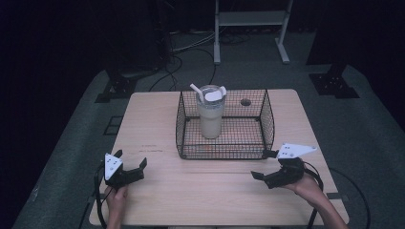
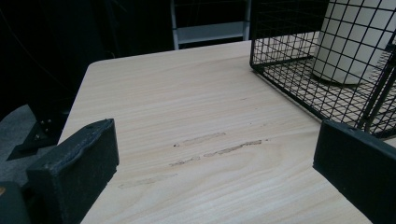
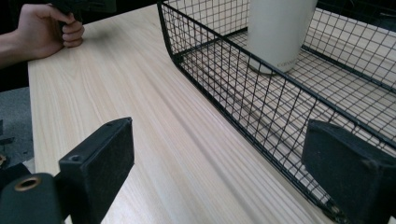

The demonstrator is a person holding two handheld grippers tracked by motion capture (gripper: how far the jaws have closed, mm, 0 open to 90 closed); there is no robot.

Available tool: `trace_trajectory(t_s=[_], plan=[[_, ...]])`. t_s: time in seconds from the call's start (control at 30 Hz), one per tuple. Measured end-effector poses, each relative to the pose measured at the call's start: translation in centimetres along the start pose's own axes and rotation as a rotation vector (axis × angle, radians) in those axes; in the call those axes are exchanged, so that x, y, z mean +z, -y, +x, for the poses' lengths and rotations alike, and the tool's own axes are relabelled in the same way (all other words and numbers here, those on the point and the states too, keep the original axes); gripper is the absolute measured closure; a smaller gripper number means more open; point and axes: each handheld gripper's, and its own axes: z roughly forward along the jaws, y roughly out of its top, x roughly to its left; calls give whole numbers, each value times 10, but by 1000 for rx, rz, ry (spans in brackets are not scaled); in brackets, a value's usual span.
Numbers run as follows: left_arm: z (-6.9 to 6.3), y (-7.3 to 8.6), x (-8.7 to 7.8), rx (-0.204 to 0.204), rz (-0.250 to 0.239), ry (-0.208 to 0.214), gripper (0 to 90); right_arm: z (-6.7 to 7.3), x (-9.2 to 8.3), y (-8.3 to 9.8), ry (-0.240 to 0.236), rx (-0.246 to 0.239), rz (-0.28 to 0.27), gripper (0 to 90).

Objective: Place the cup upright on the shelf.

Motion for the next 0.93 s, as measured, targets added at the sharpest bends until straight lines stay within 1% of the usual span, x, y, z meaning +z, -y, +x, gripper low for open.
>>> trace_trajectory(t_s=[0.2, 0.57, 0.8, 0.93], plan=[[0, 0, 0, -1, 0, -1, 0, 1, -4, 9, 13, 6, 3, 89], [0, 0, 0, -1, 1, -2, 0, -1, -9, 30, 36, 44, 10, 89], [-1, 0, 1, -1, 3, -4, 0, -3, -9, 44, 50, 59, 23, 88], [-1, 0, 1, 5, 4, -4, 0, -2, -6, 52, 66, 58, 29, 88]])
